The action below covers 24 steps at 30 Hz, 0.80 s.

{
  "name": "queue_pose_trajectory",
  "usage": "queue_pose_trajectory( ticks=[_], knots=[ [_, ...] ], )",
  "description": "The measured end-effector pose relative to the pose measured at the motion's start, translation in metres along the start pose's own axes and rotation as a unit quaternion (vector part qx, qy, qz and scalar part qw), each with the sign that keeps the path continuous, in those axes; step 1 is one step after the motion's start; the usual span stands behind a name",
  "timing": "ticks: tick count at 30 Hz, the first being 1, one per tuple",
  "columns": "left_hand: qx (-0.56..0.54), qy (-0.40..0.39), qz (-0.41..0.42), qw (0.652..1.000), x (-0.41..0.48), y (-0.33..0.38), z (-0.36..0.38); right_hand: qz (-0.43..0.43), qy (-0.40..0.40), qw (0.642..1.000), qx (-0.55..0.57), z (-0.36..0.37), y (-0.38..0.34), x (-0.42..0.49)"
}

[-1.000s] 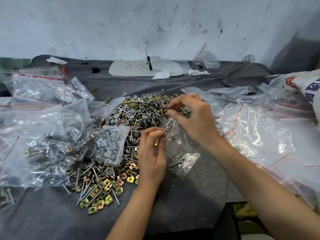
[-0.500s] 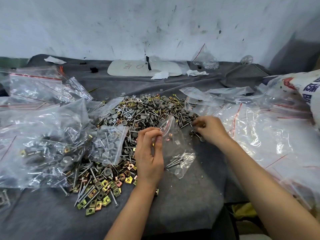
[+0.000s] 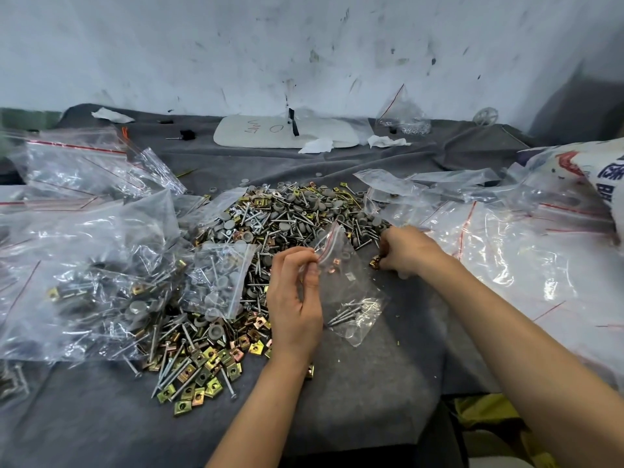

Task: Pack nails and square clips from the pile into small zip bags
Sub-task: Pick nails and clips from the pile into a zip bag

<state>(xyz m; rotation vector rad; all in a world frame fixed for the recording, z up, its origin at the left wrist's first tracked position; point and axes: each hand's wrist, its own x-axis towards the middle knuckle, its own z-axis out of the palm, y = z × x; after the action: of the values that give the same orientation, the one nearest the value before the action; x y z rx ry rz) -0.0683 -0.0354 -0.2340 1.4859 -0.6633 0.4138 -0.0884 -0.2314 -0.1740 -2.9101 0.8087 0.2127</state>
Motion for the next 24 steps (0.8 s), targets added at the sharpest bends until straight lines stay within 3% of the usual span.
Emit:
queue_pose_trajectory(
  ticks=[4, 10, 13, 16, 24],
  knots=[
    [0.003, 0.002, 0.002, 1.0, 0.0, 0.0, -0.001, -0.006, 0.029, 0.998, 0.055, -0.002, 0.002, 0.0],
    [0.0, 0.005, 0.001, 1.0, 0.0, 0.0, 0.0, -0.041, 0.144, 0.972, 0.182, -0.003, 0.003, 0.003],
    [-0.003, 0.005, -0.004, 1.0, 0.0, -0.001, 0.0, -0.042, 0.118, 0.979, 0.159, -0.002, 0.001, 0.006],
    [-0.007, 0.004, -0.008, 1.0, 0.0, -0.001, 0.0, 0.015, 0.063, 0.992, 0.112, 0.007, 0.005, 0.007],
    [-0.003, 0.002, -0.01, 1.0, -0.001, -0.002, -0.001, 0.074, 0.055, 0.994, 0.062, 0.011, 0.009, 0.005]
  ],
)
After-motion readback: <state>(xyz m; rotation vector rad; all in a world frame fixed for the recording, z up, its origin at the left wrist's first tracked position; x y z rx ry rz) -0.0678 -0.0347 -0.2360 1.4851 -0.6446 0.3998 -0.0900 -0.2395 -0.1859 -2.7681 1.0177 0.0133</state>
